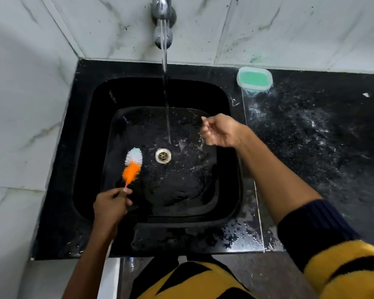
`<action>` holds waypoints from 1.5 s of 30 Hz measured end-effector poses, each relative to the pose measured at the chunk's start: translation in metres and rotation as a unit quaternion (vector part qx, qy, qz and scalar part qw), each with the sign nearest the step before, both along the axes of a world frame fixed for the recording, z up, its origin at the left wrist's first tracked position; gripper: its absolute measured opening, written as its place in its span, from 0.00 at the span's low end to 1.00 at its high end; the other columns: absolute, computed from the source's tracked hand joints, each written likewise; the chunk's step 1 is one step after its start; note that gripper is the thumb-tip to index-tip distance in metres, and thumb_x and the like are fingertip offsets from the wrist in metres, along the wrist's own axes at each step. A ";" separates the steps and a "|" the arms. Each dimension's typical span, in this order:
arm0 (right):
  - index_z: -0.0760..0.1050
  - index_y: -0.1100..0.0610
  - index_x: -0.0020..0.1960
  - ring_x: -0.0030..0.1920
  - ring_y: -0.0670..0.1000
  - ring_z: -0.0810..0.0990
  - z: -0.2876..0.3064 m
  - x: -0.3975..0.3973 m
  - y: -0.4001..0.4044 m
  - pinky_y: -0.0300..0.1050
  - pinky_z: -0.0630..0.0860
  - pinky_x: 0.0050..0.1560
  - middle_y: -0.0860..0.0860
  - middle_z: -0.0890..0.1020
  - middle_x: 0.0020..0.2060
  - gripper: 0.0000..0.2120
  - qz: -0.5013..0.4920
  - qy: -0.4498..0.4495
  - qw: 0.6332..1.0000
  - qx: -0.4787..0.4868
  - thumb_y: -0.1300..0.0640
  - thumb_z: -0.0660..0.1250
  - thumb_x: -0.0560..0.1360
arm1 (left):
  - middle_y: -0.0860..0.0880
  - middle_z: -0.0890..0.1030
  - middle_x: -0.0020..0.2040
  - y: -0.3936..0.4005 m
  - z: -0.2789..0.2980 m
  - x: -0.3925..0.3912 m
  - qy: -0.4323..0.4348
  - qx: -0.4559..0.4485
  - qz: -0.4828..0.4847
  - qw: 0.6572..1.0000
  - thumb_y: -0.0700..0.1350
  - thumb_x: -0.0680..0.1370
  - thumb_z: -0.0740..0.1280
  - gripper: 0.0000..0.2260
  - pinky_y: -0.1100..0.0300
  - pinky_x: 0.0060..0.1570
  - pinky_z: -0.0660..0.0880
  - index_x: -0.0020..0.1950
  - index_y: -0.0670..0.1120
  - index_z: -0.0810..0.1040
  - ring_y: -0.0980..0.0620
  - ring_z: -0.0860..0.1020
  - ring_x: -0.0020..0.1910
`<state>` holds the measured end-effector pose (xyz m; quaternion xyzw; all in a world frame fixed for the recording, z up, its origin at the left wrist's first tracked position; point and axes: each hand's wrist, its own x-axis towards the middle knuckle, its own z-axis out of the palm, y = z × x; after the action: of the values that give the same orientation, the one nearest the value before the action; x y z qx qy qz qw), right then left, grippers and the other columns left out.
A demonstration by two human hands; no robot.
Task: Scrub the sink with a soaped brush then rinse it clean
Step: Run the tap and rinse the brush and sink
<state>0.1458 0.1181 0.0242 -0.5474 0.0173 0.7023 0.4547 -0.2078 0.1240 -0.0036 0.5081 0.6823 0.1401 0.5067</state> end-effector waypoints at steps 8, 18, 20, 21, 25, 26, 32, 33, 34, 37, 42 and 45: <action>0.77 0.70 0.45 0.43 0.58 0.83 0.009 0.027 -0.101 0.50 0.82 0.50 0.64 0.84 0.44 0.15 0.272 -0.283 0.911 -0.127 0.63 0.57 0.80 | 0.44 0.80 0.33 -0.003 -0.005 0.013 -0.008 -0.005 -0.029 1.000 0.41 0.82 0.64 0.09 0.60 0.33 0.69 0.48 0.44 0.85 0.49 0.72 0.28; 0.79 0.73 0.49 0.57 0.61 0.81 0.009 -0.006 -0.138 0.49 0.79 0.58 0.66 0.82 0.53 0.08 0.427 -0.229 0.863 -0.146 0.70 0.63 0.75 | 0.44 0.79 0.33 -0.003 -0.003 0.010 -0.013 -0.001 -0.034 0.999 0.41 0.82 0.64 0.10 0.61 0.32 0.67 0.46 0.44 0.84 0.49 0.70 0.27; 0.78 0.75 0.51 0.57 0.61 0.81 0.007 -0.014 -0.133 0.48 0.79 0.57 0.66 0.81 0.54 0.12 0.431 -0.223 0.865 -0.128 0.68 0.60 0.78 | 0.44 0.80 0.33 -0.003 -0.005 0.007 -0.006 -0.003 -0.026 1.000 0.41 0.82 0.64 0.10 0.61 0.32 0.68 0.46 0.44 0.84 0.49 0.70 0.27; 0.78 0.75 0.51 0.57 0.61 0.81 0.006 -0.017 -0.127 0.49 0.79 0.58 0.66 0.81 0.54 0.13 0.424 -0.220 0.871 -0.114 0.66 0.59 0.79 | 0.44 0.80 0.33 -0.002 -0.006 0.006 -0.002 -0.005 -0.022 1.000 0.41 0.82 0.64 0.09 0.61 0.33 0.68 0.47 0.45 0.85 0.49 0.71 0.28; 0.79 0.71 0.50 0.53 0.59 0.83 0.005 -0.028 -0.091 0.51 0.79 0.58 0.65 0.83 0.51 0.12 0.324 -0.223 0.918 -0.053 0.63 0.60 0.80 | 0.42 0.79 0.33 -0.001 -0.004 0.002 -0.005 -0.006 -0.006 1.000 0.39 0.81 0.64 0.09 0.60 0.32 0.68 0.47 0.43 0.84 0.49 0.70 0.27; 0.78 0.71 0.51 0.52 0.59 0.83 0.003 -0.033 -0.077 0.51 0.79 0.56 0.64 0.83 0.50 0.11 0.281 -0.230 0.931 -0.041 0.65 0.61 0.80 | 0.42 0.79 0.33 0.000 -0.003 0.001 -0.007 -0.007 -0.004 1.000 0.38 0.80 0.64 0.09 0.60 0.32 0.68 0.46 0.43 0.84 0.48 0.70 0.28; 0.78 0.72 0.49 0.46 0.60 0.85 0.004 -0.071 0.029 0.50 0.83 0.47 0.66 0.83 0.43 0.11 0.115 -0.276 0.954 0.024 0.75 0.58 0.74 | 0.42 0.81 0.32 0.007 -0.001 -0.009 -0.001 -0.019 0.016 1.000 0.40 0.81 0.65 0.10 0.60 0.33 0.70 0.45 0.44 0.85 0.49 0.73 0.29; 0.78 0.72 0.47 0.43 0.60 0.85 0.005 -0.078 0.049 0.49 0.83 0.45 0.65 0.82 0.41 0.10 0.079 -0.275 0.958 0.032 0.77 0.58 0.73 | 0.43 0.81 0.32 0.009 0.000 -0.010 -0.001 -0.019 0.020 1.000 0.40 0.81 0.65 0.10 0.60 0.33 0.70 0.45 0.44 0.85 0.49 0.74 0.29; 0.78 0.71 0.45 0.40 0.59 0.84 0.007 -0.083 0.067 0.48 0.83 0.41 0.64 0.81 0.38 0.10 0.042 -0.274 0.960 0.036 0.78 0.59 0.72 | 0.43 0.81 0.32 0.010 0.001 -0.011 -0.001 -0.018 0.021 1.000 0.40 0.81 0.65 0.10 0.59 0.33 0.71 0.44 0.44 0.85 0.49 0.74 0.29; 0.77 0.69 0.41 0.32 0.57 0.82 0.006 -0.086 0.108 0.48 0.81 0.32 0.62 0.80 0.34 0.06 -0.008 -0.305 0.952 0.022 0.77 0.64 0.71 | 0.45 0.81 0.30 0.013 0.005 -0.011 0.002 -0.018 0.024 1.000 0.40 0.81 0.65 0.11 0.58 0.33 0.71 0.42 0.46 0.85 0.50 0.75 0.28; 0.74 0.71 0.41 0.31 0.62 0.82 0.021 -0.064 0.139 0.59 0.82 0.34 0.67 0.79 0.32 0.05 0.098 -0.346 0.933 0.018 0.75 0.63 0.75 | 0.47 0.81 0.28 0.021 0.005 -0.010 0.001 -0.020 0.030 0.999 0.41 0.81 0.66 0.12 0.61 0.31 0.70 0.40 0.46 0.84 0.52 0.74 0.26; 0.73 0.65 0.37 0.28 0.60 0.78 0.029 -0.036 0.153 0.56 0.81 0.35 0.62 0.75 0.31 0.10 0.043 -0.350 0.935 0.023 0.70 0.59 0.75 | 0.47 0.81 0.28 0.026 0.001 -0.011 0.009 -0.024 0.033 0.999 0.42 0.81 0.66 0.12 0.60 0.31 0.71 0.39 0.48 0.84 0.52 0.74 0.24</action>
<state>0.1097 0.2711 0.0534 -0.7482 -0.1826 0.4851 0.4142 -0.2187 0.1504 -0.0025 0.4739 0.7064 0.1363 0.5078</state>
